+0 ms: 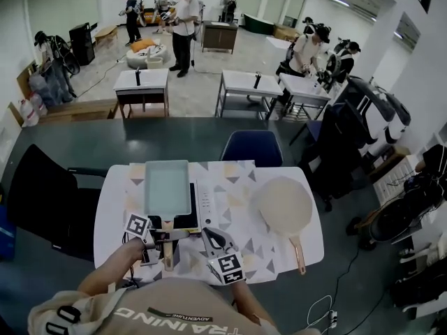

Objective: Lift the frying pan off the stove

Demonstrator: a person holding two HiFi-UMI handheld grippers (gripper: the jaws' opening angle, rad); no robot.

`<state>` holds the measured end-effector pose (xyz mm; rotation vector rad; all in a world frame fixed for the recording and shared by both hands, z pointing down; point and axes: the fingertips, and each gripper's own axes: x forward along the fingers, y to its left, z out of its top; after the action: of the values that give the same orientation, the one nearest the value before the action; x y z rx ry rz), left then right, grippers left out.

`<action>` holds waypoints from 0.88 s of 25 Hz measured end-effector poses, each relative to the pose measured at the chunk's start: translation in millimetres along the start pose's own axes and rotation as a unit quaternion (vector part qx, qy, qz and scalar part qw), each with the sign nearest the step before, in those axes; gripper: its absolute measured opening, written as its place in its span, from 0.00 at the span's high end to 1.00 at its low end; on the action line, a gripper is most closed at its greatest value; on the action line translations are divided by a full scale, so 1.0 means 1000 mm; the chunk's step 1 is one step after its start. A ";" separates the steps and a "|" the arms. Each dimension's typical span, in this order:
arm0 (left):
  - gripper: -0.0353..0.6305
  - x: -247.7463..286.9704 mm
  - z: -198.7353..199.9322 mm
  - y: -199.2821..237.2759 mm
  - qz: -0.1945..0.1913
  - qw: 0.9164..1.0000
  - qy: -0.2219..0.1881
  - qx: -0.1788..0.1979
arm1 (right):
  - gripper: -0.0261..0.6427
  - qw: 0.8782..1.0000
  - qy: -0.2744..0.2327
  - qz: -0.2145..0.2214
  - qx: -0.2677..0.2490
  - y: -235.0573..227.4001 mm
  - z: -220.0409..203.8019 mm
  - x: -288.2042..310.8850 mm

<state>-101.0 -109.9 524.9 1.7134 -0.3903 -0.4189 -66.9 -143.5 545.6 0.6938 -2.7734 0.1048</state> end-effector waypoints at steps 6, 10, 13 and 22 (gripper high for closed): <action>0.85 0.005 0.003 0.002 0.001 1.000 0.001 -0.001 | 0.96 1.000 -0.011 -0.006 -0.001 -0.007 0.004 0.000; 0.85 0.005 0.002 0.001 0.001 1.000 0.000 -0.002 | 0.96 1.000 -0.015 -0.011 0.003 -0.007 0.008 -0.002; 0.84 0.005 0.001 0.003 -0.002 1.000 -0.002 -0.007 | 0.96 1.000 -0.019 -0.012 0.002 -0.006 0.009 -0.003; 0.83 0.006 -0.004 0.012 -0.004 1.000 -0.004 -0.013 | 0.96 0.999 -0.033 -0.014 -0.003 -0.002 0.015 -0.006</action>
<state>-94.4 -110.8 536.8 1.6900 -0.3827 -0.4362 -64.9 -145.1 529.3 0.7482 -2.8240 0.0697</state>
